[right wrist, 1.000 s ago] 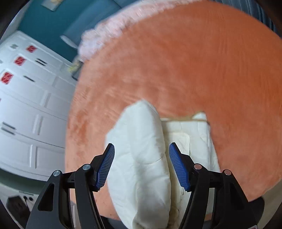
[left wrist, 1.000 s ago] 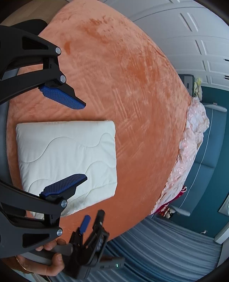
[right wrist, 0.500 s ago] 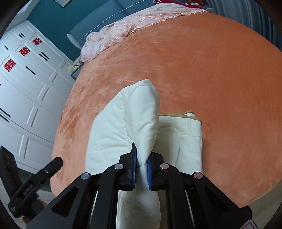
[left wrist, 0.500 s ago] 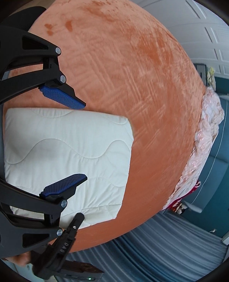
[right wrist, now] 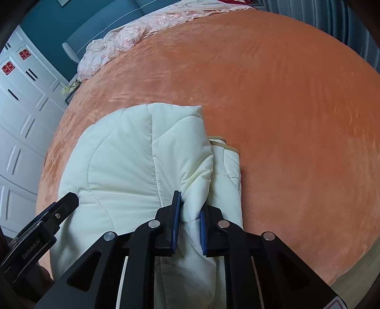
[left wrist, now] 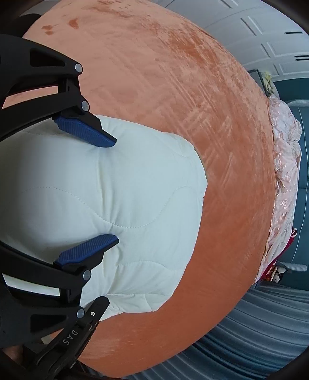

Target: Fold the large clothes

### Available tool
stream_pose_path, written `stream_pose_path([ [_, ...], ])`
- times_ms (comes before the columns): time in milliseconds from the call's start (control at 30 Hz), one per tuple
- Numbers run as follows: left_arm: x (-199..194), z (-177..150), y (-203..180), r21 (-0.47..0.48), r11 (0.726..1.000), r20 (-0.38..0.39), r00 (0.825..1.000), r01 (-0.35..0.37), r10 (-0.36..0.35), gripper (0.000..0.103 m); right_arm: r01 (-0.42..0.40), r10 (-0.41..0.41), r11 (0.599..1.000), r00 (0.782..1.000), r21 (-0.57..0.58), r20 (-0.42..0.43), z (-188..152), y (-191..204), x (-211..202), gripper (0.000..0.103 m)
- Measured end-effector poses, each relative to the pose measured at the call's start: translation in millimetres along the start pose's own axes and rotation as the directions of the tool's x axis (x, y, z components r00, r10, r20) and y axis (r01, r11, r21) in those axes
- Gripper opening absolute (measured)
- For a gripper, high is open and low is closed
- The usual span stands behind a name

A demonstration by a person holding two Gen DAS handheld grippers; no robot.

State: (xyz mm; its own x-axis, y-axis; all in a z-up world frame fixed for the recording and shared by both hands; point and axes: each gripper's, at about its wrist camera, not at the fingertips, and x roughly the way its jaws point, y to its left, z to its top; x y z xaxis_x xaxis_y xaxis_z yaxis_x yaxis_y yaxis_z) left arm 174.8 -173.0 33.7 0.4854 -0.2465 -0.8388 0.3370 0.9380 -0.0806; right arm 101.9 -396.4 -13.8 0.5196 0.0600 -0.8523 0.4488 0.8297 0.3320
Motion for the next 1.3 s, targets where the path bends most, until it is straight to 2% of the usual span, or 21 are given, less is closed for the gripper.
stream_pose_path([
  [200, 21.9, -4.5, -4.2, 0.023, 0.999, 0.006, 1.000, -0.028, 0.028, 0.086, -0.039, 0.039, 0.998, 0.999, 0.046, -0.001, -4.7, -12.1, 22.6, 0.013],
  [433, 39.5, -12.4, -5.5, 0.025, 0.998, 0.040, 0.998, -0.058, 0.057, 0.094, 0.028, -0.026, 0.998, 0.999, -0.054, 0.041, -10.9, 1.9, 32.2, 0.014],
  [600, 47.9, -15.1, -5.7, 0.028, 0.997, 0.060, 0.996, -0.072, 0.070, 0.098, 0.009, -0.006, 0.999, 0.999, -0.053, 0.051, -11.3, -0.8, 38.2, 0.014],
  [767, 51.4, -18.2, -8.5, 0.032, 0.995, 0.085, 0.992, -0.093, 0.090, 0.098, -0.025, 0.027, 0.999, 0.998, -0.037, 0.054, -10.4, -5.4, 43.1, 0.014],
  [1200, 54.8, -20.0, -8.6, 0.032, 0.995, 0.101, 0.990, -0.098, 0.095, 0.098, -0.030, 0.034, 0.999, 0.996, -0.044, 0.080, -13.7, -4.5, 43.4, 0.014],
  [1300, 51.7, -18.9, -8.0, 0.030, 0.996, 0.095, 0.992, -0.085, 0.082, 0.098, -0.084, 0.084, 0.996, 0.994, -0.009, 0.066, -9.1, -11.8, 38.1, 0.016],
])
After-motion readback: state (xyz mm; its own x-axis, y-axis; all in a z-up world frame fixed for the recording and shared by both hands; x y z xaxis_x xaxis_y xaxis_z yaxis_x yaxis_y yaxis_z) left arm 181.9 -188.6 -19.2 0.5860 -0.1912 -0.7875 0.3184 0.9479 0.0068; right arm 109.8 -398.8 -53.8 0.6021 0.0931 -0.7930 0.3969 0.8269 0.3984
